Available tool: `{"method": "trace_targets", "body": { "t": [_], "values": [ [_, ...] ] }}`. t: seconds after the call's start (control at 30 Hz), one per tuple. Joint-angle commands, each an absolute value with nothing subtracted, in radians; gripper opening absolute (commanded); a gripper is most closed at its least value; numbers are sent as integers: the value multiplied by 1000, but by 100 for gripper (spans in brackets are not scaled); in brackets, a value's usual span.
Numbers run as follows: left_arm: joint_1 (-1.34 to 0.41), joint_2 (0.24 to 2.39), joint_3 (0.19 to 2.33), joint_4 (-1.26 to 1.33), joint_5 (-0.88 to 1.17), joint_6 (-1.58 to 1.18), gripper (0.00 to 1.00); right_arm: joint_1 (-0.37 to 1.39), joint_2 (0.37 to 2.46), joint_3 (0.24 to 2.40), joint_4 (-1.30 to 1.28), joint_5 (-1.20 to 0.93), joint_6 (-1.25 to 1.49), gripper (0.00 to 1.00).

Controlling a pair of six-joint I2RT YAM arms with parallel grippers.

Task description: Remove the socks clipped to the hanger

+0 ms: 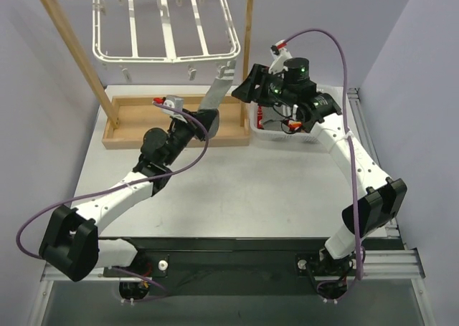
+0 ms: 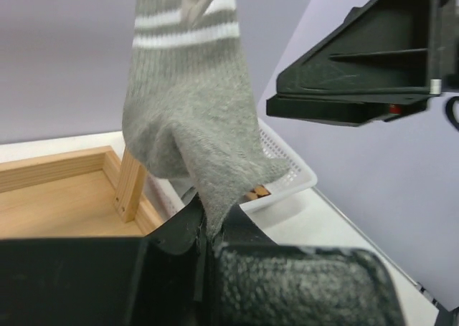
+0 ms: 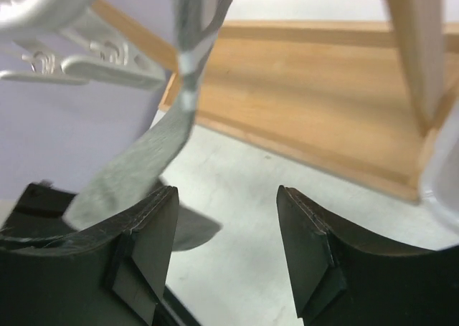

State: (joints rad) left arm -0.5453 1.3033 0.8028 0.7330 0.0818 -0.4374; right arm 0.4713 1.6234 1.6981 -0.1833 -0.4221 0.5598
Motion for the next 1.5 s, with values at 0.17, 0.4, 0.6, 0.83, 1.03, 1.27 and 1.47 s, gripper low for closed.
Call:
{"method": "trace_targets", "body": {
  "t": [0.17, 0.4, 0.6, 0.83, 1.03, 1.27, 1.47],
  "values": [
    [-586, 1250, 787, 718, 115, -518, 0, 436, 1669, 1894, -143, -319, 403, 58],
    [-615, 1253, 792, 730, 100, -534, 0, 469, 1701, 1901, -8, -209, 400, 58],
    [-647, 1252, 796, 729, 92, -538, 0, 482, 1724, 1876, 106, -193, 396, 58],
    [-696, 1273, 814, 727, 72, -535, 0, 517, 1701, 1786, 256, -86, 379, 55],
    [-722, 1284, 816, 727, 63, -546, 0, 517, 1749, 1792, 330, -80, 393, 43],
    [-730, 1289, 822, 721, 61, -543, 0, 525, 1756, 1770, 391, -69, 400, 38],
    [-739, 1310, 831, 721, 66, -548, 0, 526, 1776, 1778, 422, -61, 417, 52]
  ]
}}
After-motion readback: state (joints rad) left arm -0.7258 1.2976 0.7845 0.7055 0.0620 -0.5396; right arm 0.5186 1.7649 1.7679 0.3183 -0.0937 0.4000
